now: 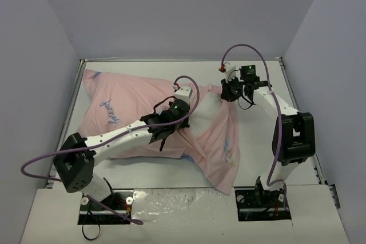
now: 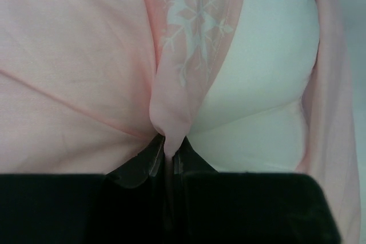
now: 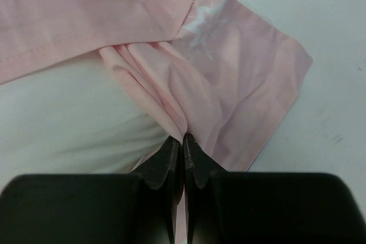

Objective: Remove the pillowcase from the pillow

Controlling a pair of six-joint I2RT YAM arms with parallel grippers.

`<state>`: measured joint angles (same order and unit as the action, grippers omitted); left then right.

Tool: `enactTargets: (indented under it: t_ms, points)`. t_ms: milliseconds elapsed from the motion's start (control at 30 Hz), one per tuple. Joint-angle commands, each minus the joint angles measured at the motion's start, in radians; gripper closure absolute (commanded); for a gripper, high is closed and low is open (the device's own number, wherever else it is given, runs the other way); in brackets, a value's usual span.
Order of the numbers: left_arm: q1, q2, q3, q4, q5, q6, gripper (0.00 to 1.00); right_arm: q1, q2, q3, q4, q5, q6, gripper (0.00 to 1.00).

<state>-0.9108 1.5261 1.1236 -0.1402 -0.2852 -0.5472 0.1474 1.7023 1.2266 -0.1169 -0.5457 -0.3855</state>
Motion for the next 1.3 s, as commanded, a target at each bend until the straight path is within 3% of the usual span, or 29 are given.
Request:
enactTargets:
  t_ms: [0,100,333,567,667,700,833,1000,1167,1233,1267]
  points:
    - [-0.003,-0.04,-0.028,-0.165,0.004,0.032,0.98,-0.022,-0.006,0.004,0.084,0.127,0.075,1.0]
    - [-0.003,-0.066,-0.059,-0.162,0.0,0.026,0.98,-0.023,0.0,-0.012,0.144,0.196,0.126,1.0]
    - [-0.002,-0.112,-0.102,-0.141,-0.006,0.016,0.98,0.027,0.207,-0.012,0.129,0.267,0.309,1.0]
    - [0.001,-0.121,-0.084,-0.134,-0.005,0.026,0.98,0.038,0.298,-0.038,0.073,0.035,0.346,1.0]
    - [0.01,-0.116,-0.068,-0.13,0.0,0.021,0.98,0.006,0.292,-0.033,0.01,-0.152,0.254,0.78]
    - [0.013,-0.115,-0.052,-0.131,0.0,0.02,0.98,-0.032,0.269,-0.039,-0.006,-0.275,0.206,0.64]
    - [0.036,-0.093,0.001,-0.137,0.001,-0.008,0.98,-0.143,0.118,-0.075,-0.029,-0.415,0.131,0.39]
    - [0.075,-0.07,0.039,-0.119,0.02,-0.083,0.98,-0.218,-0.096,-0.033,-0.122,-0.344,0.069,0.25]
    - [0.119,-0.037,0.064,-0.029,0.063,-0.172,0.98,-0.209,-0.226,-0.052,-0.177,-0.319,0.056,0.21]
    - [0.125,-0.002,0.08,-0.013,0.078,-0.181,0.98,-0.194,-0.276,-0.058,-0.283,-0.4,-0.053,0.2]
    - [0.125,0.011,0.106,-0.01,0.093,-0.18,0.98,-0.166,-0.294,-0.061,-0.355,-0.525,-0.321,0.19]
